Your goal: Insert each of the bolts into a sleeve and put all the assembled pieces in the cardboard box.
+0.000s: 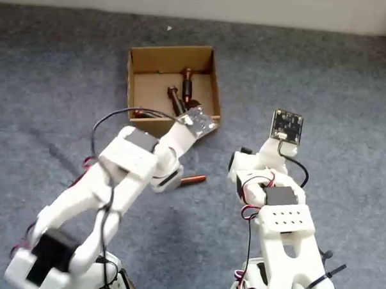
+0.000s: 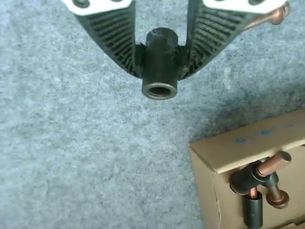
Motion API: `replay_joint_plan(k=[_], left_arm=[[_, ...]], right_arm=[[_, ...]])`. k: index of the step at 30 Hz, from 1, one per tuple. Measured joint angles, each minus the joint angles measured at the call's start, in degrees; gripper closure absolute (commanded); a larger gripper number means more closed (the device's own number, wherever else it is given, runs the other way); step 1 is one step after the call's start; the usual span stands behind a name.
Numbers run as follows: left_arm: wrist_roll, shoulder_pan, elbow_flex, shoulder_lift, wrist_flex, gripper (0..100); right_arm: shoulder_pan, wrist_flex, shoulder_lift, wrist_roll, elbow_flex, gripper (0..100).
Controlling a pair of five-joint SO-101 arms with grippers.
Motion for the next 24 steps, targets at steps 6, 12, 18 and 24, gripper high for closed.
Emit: replay_joint_plan(k=[6,12,18,24], left_arm=[[0.0,3.7,-8.7,14.4,-0.2,85],[0.1,3.7,-11.3,18.5,-0.1,85],[0.4,6.6,-11.3,8.7,5.6,84],[4.2,8.3,-7.7,3.0,3.7,84]], right_arm=[[0.0,0.0,0.0,0.0,0.0,99.2],[0.0,0.0,0.0,0.0,0.0,99.2],[0.0,0.0,0.0,0.0,0.0,99.2],[0.0,0.0,0.0,0.0,0.0,99.2]])
